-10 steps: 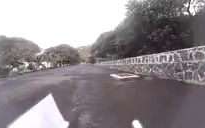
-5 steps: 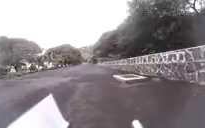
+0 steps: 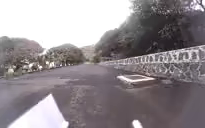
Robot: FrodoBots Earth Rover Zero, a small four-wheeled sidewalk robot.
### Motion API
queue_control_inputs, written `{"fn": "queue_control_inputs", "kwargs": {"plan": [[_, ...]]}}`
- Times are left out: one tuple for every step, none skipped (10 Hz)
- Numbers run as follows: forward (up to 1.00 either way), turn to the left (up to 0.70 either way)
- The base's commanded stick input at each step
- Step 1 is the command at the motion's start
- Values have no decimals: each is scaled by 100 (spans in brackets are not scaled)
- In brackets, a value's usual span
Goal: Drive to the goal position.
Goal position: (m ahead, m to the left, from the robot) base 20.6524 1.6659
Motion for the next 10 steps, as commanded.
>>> {"fn": "queue_control_inputs", "kwargs": {"plan": [[100,0],[100,0],[100,0],[100,0],[100,0],[100,0],[100,0],[100,0],[100,0],[100,0]]}}
